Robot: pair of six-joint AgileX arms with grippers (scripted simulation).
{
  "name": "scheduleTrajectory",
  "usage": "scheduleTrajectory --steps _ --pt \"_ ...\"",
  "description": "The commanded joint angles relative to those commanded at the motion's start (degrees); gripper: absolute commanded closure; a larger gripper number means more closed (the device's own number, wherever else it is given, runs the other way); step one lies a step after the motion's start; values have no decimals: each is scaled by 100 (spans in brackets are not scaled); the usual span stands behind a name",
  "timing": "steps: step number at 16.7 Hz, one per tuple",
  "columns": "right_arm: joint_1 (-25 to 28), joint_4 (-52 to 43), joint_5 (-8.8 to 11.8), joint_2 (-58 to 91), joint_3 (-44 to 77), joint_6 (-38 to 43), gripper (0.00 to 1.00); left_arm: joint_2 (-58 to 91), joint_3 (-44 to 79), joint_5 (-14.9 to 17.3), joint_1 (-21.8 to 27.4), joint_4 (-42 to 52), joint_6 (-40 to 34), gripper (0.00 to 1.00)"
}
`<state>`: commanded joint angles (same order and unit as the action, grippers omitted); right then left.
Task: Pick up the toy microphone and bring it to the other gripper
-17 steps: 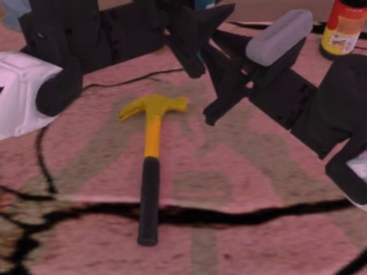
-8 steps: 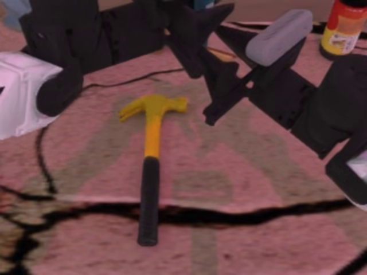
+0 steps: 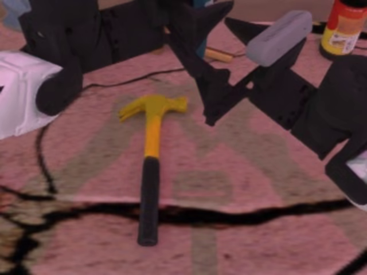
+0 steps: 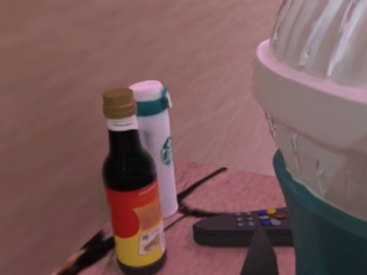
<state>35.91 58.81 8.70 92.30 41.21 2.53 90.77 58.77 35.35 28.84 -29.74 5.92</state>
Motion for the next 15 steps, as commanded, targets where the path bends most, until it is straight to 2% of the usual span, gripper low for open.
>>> scheduleTrajectory --steps 6,13,15 --pt "-23 3 5 -65 -112 -13 0 -54 -3 42 -58 9 20 100" --pt "-198 86 229 -1268 -1414 19 0 -416 -350 707 -839 61 50 100" --pt "-215 107 258 -1399 -1546 19 0 -456 -389 781 -927 67 54 100"
